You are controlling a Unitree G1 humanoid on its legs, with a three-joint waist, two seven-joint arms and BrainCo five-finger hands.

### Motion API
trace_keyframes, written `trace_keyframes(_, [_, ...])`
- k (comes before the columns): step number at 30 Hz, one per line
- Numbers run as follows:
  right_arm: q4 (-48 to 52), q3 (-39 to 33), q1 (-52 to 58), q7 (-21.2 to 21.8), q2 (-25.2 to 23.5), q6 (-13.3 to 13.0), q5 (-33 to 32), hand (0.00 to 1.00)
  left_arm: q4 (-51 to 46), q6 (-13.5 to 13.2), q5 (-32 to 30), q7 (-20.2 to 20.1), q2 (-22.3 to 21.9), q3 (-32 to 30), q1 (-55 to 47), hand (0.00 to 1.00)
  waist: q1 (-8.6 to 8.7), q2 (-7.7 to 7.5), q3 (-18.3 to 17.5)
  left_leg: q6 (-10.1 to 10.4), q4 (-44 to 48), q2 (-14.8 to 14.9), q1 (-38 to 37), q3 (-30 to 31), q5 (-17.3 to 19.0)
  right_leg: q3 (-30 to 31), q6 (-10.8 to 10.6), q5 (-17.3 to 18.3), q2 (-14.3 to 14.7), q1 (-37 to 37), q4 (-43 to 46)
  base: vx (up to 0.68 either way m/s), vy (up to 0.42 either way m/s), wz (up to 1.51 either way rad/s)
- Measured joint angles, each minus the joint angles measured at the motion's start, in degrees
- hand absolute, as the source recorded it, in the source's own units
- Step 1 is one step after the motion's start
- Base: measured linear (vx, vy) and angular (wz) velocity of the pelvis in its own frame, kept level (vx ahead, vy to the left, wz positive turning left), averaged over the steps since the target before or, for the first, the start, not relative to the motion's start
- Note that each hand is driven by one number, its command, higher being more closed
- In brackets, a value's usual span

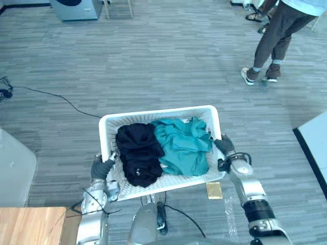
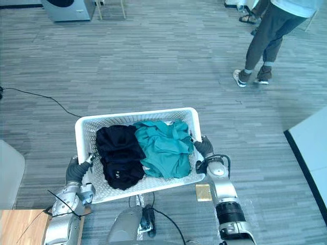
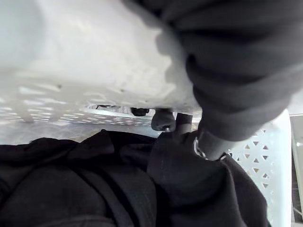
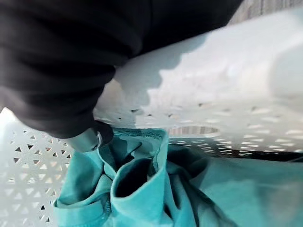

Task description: Pick up the laundry basket with both hands and put the clothes into the washing machine.

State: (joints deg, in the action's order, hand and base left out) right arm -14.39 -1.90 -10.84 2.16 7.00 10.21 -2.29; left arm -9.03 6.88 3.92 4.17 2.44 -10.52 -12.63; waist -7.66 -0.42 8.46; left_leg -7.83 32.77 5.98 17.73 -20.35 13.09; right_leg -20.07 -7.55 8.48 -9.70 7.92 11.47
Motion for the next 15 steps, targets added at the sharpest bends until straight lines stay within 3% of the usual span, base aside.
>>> trace_keyframes(1, [0.3,-0.4,0.8,0.0,-0.6,-0.3,0.0,1.0,-0.1,0.0,-0.1,-0.2,0.0,0.0,-0.1,1.0,0.09,0.37,0.0,0.6,-0.8,-0.1,-1.3,0.2,1.1,0.1,-0.5,0.3,-0.6,-1.4,5.0,0.26,0.19,0.3])
trace_keyframes(2, [1.3,-1.1,2.5,0.0,-1.0,-0.6,0.1,1.0,-0.8,0.0,-0.4,-0.3,0.3,1.0,-0.8,1.0,0.63,0.68,0.1,1.5,-3.6,-0.5,-4.6,1.2,5.5,1.1,-1.8,0.6,-2.7,-6.3,19.5,0.26,0.152,0.41])
trace_keyframes(3, [2.1,-2.5,4.2,0.0,-2.3,-0.7,0.1,1.0,-0.9,0.1,-0.7,-0.3,1.9,2.2,-0.9,1.0,1.06,-1.19,0.4,1.8,-4.1,-2.5,-6.6,1.9,6.6,4.7,-4.5,-1.3,-6.1,-12.8,34.8,0.26,0.106,0.45])
trace_keyframes(4, [2.1,-2.9,5.0,0.0,-2.8,-0.6,0.1,1.0,-0.9,0.3,-1.1,-0.3,2.5,2.6,-1.1,1.0,1.41,-1.34,0.4,2.1,-4.3,-3.3,-7.5,2.4,7.4,6.9,-4.5,-1.1,-6.7,-15.9,41.9,0.29,0.018,0.48])
trace_keyframes(5, [2.1,-3.1,6.1,0.0,-3.7,-0.5,0.2,1.0,-0.9,0.9,-2.1,-0.3,2.8,2.7,-1.5,1.0,2.44,-1.82,0.5,1.4,-5.3,-4.2,-10.5,3.3,8.4,9.0,-2.4,0.4,-6.5,-20.0,49.1,0.26,-0.012,0.29])
trace_keyframes(6, [2.1,-3.1,6.5,0.0,-4.0,-0.5,0.2,1.0,-0.9,1.2,-2.5,-0.3,2.8,2.7,-1.7,1.0,2.71,-1.58,0.6,1.4,-6.3,-4.5,-12.2,3.4,8.7,9.1,-0.6,1.7,-6.2,-21.5,49.7,0.35,-0.009,0.2])
trace_keyframes(8, [2.5,-2.7,6.8,0.1,-4.1,-0.5,0.2,1.0,-1.0,1.2,-2.5,-0.3,3.0,3.0,-2.0,1.0,4.03,-0.39,0.5,1.7,-10.0,-5.1,-17.3,4.4,8.8,6.0,3.7,5.5,-5.8,-27.6,41.6,0.36,0.003,0.21])
trace_keyframes(9, [2.5,-2.7,6.7,0.2,-3.7,-0.5,0.2,1.0,-1.0,1.1,-2.5,-0.4,3.1,3.2,-1.8,1.0,4.37,0.38,0.5,2.0,-10.4,-5.1,-18.0,4.8,9.1,5.9,4.0,5.7,-5.2,-29.3,37.9,0.48,0.005,0.52])
trace_keyframes(10, [2.9,-2.8,6.7,0.3,-2.5,-0.5,0.2,1.0,-0.9,1.1,-2.5,-0.4,2.9,3.7,-0.9,1.0,5.56,0.73,0.3,2.7,-11.7,-5.0,-19.9,6.5,9.5,6.1,3.8,4.3,-4.0,-32.0,25.7,0.44,-0.001,0.51])
trace_keyframes(11, [3.1,-2.8,6.7,0.3,-2.1,-0.5,0.2,1.0,-0.7,1.1,-2.5,-0.5,2.9,3.8,-0.4,1.0,5.88,1.05,0.4,3.0,-12.5,-5.0,-20.9,7.0,9.6,6.3,3.2,2.4,-3.4,-32.4,19.2,0.59,-0.03,0.71])
trace_keyframes(12, [3.8,-2.8,6.8,0.3,-1.8,-0.5,0.2,1.0,0.1,1.1,-2.6,-0.4,3.1,3.9,0.5,1.0,6.59,1.2,0.4,4.2,-13.4,-5.1,-22.9,8.0,10.1,6.4,1.8,-1.8,-2.4,-31.9,6.9,0.59,-0.089,0.58])
trace_keyframes(13, [4.8,-2.8,7.1,0.3,-1.7,-0.5,0.2,1.0,0.6,1.0,-2.6,-0.2,3.2,3.7,0.9,1.0,6.84,1.21,0.4,5.7,-13.6,-5.1,-24.9,8.9,11.0,6.3,1.3,-4.4,-1.9,-32.1,2.4,0.62,-0.126,0.55])
trace_keyframes(14, [5.3,-2.8,7.7,0.2,-2.0,-0.5,0.4,1.0,1.0,1.0,-3.1,-0.2,3.2,3.6,1.1,1.0,6.71,1.15,0.3,7.2,-13.1,-4.5,-27.1,9.4,11.9,6.3,3.1,-5.6,-0.6,-32.0,2.5,0.81,-0.262,0.69])
trace_keyframes(15, [6.3,-2.8,9.5,0.2,-2.0,-0.5,0.7,1.0,1.9,1.0,-3.8,-0.2,3.0,3.9,1.3,1.0,7.16,1.99,-0.6,8.8,-8.4,-2.4,-27.7,11.1,12.8,8.5,7.9,-10.5,1.2,-31.1,5.9,0.71,-0.256,0.72])
